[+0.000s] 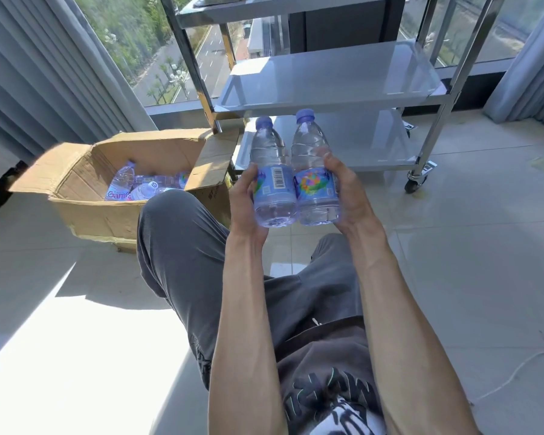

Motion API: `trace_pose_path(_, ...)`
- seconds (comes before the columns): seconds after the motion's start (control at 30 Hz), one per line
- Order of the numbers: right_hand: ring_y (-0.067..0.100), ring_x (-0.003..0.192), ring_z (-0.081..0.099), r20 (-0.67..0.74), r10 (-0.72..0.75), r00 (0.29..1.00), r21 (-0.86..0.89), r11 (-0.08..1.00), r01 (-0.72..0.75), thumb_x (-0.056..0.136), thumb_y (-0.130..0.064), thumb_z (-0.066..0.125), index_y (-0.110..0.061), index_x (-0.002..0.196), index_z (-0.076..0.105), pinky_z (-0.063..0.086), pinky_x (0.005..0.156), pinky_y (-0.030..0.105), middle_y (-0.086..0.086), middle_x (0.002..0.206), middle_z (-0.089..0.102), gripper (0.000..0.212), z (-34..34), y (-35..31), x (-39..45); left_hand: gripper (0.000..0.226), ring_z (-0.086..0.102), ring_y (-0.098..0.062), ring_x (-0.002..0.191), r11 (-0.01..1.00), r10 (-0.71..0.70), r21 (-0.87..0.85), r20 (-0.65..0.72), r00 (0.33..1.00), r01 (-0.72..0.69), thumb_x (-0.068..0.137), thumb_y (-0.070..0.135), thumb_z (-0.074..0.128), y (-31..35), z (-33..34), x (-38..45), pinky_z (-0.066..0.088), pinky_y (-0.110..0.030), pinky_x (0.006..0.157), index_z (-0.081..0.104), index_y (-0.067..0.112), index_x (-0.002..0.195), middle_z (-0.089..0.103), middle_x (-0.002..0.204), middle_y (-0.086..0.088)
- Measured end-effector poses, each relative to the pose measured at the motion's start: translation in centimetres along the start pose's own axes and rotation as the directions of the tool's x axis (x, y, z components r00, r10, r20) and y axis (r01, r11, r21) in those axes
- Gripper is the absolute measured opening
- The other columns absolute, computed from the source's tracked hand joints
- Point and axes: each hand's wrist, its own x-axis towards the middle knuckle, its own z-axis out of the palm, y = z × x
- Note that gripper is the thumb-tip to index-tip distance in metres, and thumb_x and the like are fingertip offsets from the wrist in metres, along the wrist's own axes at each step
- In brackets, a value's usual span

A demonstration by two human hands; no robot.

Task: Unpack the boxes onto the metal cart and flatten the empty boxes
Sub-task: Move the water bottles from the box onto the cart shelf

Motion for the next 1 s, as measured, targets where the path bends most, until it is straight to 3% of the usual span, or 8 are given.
trace_pose_path(0.17, 0.037, 0.096, 0.064, 0.014, -0.019, 1.0, -0.017, 1.0, 0.019, 0.066, -0.048, 0.086, 0.004, 0.127, 0.055, 0.053, 0.088, 0.05, 0.025, 0.109, 0.063, 0.086, -1.2, 0.8, 0.0, 0.075, 0.065, -0.022, 0.082, 0.999, -0.025, -0.046, 0.012, 1.0, 0.025, 0.075, 0.053, 0.077, -1.1, -0.6, 0.2, 0.057, -0.034, 0.073, 0.05, 0.003, 0.125, 0.061, 0.099, -0.013)
trace_pose_path(0.33, 0.027, 0.079, 0.062, -0.049, 0.072, 0.996, 0.076, 0.995, -0.068, 0.08, -0.042, 0.064, -0.003, 0.102, 0.063, 0.048, 0.078, 0.04, 0.014, 0.089, 0.061, 0.045, -1.5, 0.8, 0.1, 0.046, 0.063, -0.023, 0.083, 0.998, 0.012, -0.056, 0.033, 0.999, -0.01, 0.092, 0.038, 0.06, -1.0, -0.9, -0.1, 0.055, -0.036, 0.074, 0.052, 0.006, 0.125, 0.062, 0.098, -0.011)
trace_pose_path(0.4, 0.027, 0.085, 0.061, -0.02, 0.08, 0.997, 0.116, 0.99, -0.077, 0.081, -0.048, 0.066, -0.004, 0.11, 0.06, 0.048, 0.084, 0.042, 0.014, 0.095, 0.058, 0.053, -1.3, 0.9, 0.1, 0.048, 0.064, -0.024, 0.086, 0.999, -0.01, -0.047, 0.018, 1.0, 0.011, 0.093, 0.038, 0.056, -1.2, -0.6, -0.2, 0.056, -0.037, 0.075, 0.05, 0.006, 0.128, 0.062, 0.099, -0.012)
trace_pose_path(0.53, 0.035, 0.106, 0.061, 0.049, 0.063, 0.997, 0.058, 0.996, -0.065, 0.073, -0.057, 0.077, -0.004, 0.13, 0.055, 0.046, 0.1, 0.054, 0.019, 0.114, 0.06, 0.081, -1.7, 0.9, -0.2, 0.086, 0.067, -0.028, 0.093, 0.986, -0.095, -0.125, 0.107, 0.99, 0.108, 0.067, 0.052, 0.084, -1.7, 0.2, -0.6, 0.057, -0.043, 0.08, 0.049, 0.006, 0.131, 0.063, 0.106, -0.015)
trace_pose_path(0.67, 0.045, 0.111, 0.057, 0.042, 0.059, 0.997, 0.032, 0.998, -0.06, 0.084, -0.041, 0.072, 0.007, 0.131, 0.052, 0.04, 0.103, 0.066, 0.029, 0.121, 0.057, 0.07, -2.1, 0.4, -0.3, 0.085, 0.063, -0.032, 0.104, 0.976, -0.126, -0.158, 0.138, 0.982, 0.147, 0.066, 0.05, 0.085, -2.1, -0.1, -0.3, 0.054, -0.05, 0.092, 0.051, 0.007, 0.131, 0.061, 0.116, -0.018)
trace_pose_path(0.77, 0.035, 0.095, 0.059, 0.038, 0.122, 0.992, 0.096, 0.987, -0.125, 0.085, -0.037, 0.064, 0.001, 0.119, 0.058, 0.047, 0.093, 0.051, 0.019, 0.102, 0.061, 0.051, -1.6, -0.1, -0.6, 0.077, 0.055, -0.034, 0.116, 0.975, -0.133, -0.161, 0.135, 0.982, 0.154, 0.087, 0.054, 0.065, -2.1, -0.6, 0.2, 0.041, -0.053, 0.105, 0.04, 0.008, 0.143, 0.051, 0.131, -0.019)
trace_pose_path(0.83, 0.029, 0.088, 0.06, 0.077, 0.125, 0.989, 0.149, 0.98, -0.135, 0.087, -0.039, 0.059, -0.002, 0.119, 0.056, 0.052, 0.082, 0.041, 0.015, 0.098, 0.061, 0.049, -1.3, 0.0, -0.9, 0.066, 0.059, -0.031, 0.108, 0.978, -0.133, -0.15, 0.1, 0.986, 0.148, 0.095, 0.056, 0.051, -2.1, -0.8, 0.5, 0.045, -0.05, 0.1, 0.044, 0.008, 0.14, 0.055, 0.124, -0.017)
trace_pose_path(1.0, 0.029, 0.09, 0.065, 0.141, 0.103, 0.985, 0.089, 0.989, -0.116, 0.065, -0.048, 0.086, -0.002, 0.123, 0.057, 0.056, 0.082, 0.042, 0.016, 0.102, 0.064, 0.079, -0.9, -0.4, -0.9, 0.083, 0.065, -0.028, 0.093, 0.976, -0.136, -0.148, 0.146, 0.98, 0.157, 0.076, 0.056, 0.075, -2.0, -0.6, 0.6, 0.056, -0.044, 0.084, 0.041, 0.011, 0.137, 0.056, 0.112, -0.014)
